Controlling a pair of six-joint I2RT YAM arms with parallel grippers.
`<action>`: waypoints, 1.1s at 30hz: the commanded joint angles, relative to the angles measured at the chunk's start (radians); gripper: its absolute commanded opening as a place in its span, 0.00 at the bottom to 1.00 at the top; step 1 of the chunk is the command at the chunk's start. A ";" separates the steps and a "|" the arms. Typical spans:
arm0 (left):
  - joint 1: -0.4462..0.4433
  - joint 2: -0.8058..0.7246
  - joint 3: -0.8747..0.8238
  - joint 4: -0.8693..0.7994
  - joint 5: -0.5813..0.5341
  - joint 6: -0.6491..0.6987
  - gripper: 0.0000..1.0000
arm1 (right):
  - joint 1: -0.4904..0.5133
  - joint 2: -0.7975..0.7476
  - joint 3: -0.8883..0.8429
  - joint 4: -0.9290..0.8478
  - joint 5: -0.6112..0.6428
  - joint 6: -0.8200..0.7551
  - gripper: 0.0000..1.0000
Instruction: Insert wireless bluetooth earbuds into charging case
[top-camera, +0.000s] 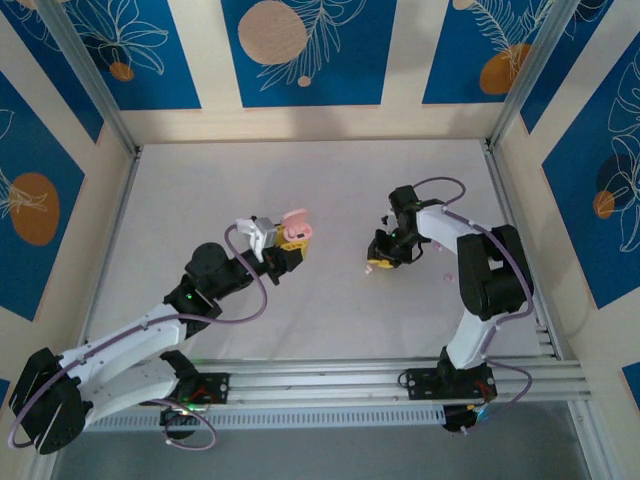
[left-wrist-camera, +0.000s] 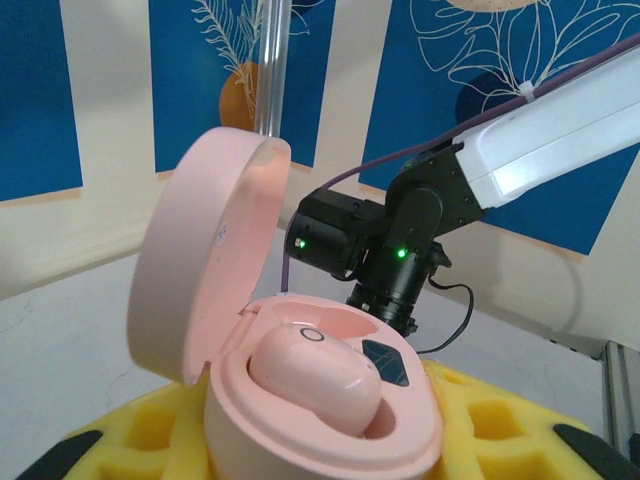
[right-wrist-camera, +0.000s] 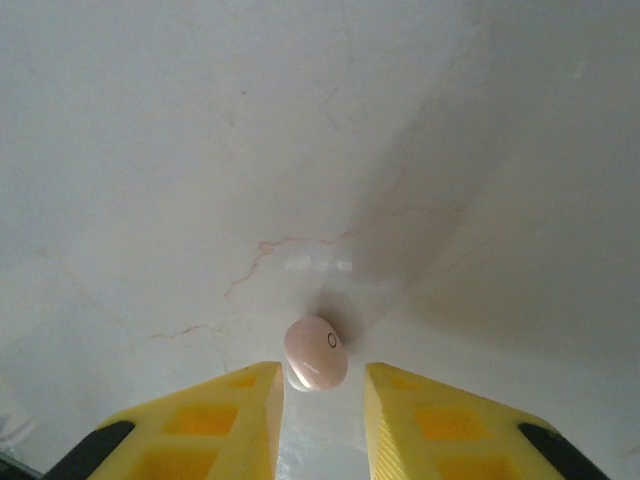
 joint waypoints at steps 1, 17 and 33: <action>-0.013 -0.015 0.009 0.004 -0.007 -0.006 0.26 | -0.002 0.037 0.005 -0.009 -0.048 -0.010 0.28; -0.012 -0.013 0.010 0.006 -0.005 -0.006 0.26 | 0.024 0.099 0.031 -0.008 -0.105 -0.024 0.27; -0.013 -0.015 0.002 -0.001 -0.013 -0.002 0.26 | 0.082 0.031 0.051 -0.052 0.033 0.003 0.21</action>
